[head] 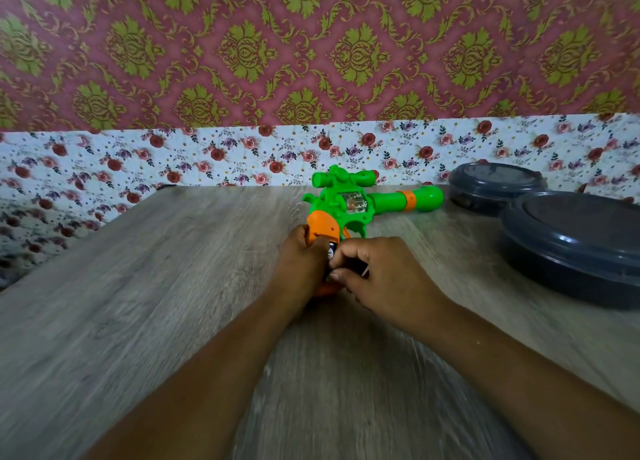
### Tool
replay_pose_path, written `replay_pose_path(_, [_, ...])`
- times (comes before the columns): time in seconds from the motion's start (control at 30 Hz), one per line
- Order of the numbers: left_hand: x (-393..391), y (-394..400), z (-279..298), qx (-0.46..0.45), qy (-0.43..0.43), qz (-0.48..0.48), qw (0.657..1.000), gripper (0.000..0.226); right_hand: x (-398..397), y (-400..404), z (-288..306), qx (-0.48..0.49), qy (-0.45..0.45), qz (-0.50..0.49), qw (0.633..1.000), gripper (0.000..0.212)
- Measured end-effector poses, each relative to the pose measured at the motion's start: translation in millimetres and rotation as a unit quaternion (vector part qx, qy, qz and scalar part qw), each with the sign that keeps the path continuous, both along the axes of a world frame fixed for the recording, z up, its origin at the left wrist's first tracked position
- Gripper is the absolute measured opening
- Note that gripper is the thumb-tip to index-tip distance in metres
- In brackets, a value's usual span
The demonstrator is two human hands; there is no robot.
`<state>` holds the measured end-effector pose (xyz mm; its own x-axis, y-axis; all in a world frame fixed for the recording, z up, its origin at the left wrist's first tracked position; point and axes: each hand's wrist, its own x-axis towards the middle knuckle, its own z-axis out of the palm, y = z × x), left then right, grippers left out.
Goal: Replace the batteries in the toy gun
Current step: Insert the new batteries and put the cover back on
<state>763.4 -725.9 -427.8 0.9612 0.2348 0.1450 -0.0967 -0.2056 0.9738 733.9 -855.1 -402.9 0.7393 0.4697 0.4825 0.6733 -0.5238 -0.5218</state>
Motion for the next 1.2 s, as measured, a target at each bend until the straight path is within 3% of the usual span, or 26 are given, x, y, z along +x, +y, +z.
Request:
replay_pose_path(0.23, [-4,-1,3,-0.099,0.008,-0.027,0.995,0.02,-5,9,-5,-0.085,-0.133,-0.039,0.987,0.023])
replay_pose_path(0.4, [-8,-6,9,-0.194,-0.002,-0.052,0.98,0.041,-6,14,-3,-0.096,-0.139,-0.058,0.984,0.024])
replay_pose_path(0.6, [-5,-5,2,-0.209,-0.005,-0.018,0.978,0.035,-2,19,-1,-0.089,-0.136,-0.078,0.984,0.016])
replay_pose_path(0.73, [-3,-4,0,-0.16,-0.036,-0.02,0.986,0.024,-1,20,-3,-0.102,-0.108,-0.067,0.987,0.018])
replay_pose_path(0.9, [-2,-4,-2,-0.183,-0.002,0.003,0.983,0.032,6,17,0,-0.121,-0.085,-0.033,0.988,0.034])
replay_pose_path(1.03, [-2,-6,3,-0.226,0.014,-0.002,0.974,0.038,14,5,3,-0.119,-0.059,-0.002,0.991,0.024])
replay_pose_path(1.13, [-2,-6,4,-0.24,0.015,-0.009,0.971,0.039,26,-19,9,-0.074,-0.014,-0.039,0.996,0.028])
replay_pose_path(1.2, [-2,-5,3,-0.245,0.021,-0.019,0.969,0.04,32,-38,11,-0.109,0.025,-0.064,0.992,0.029])
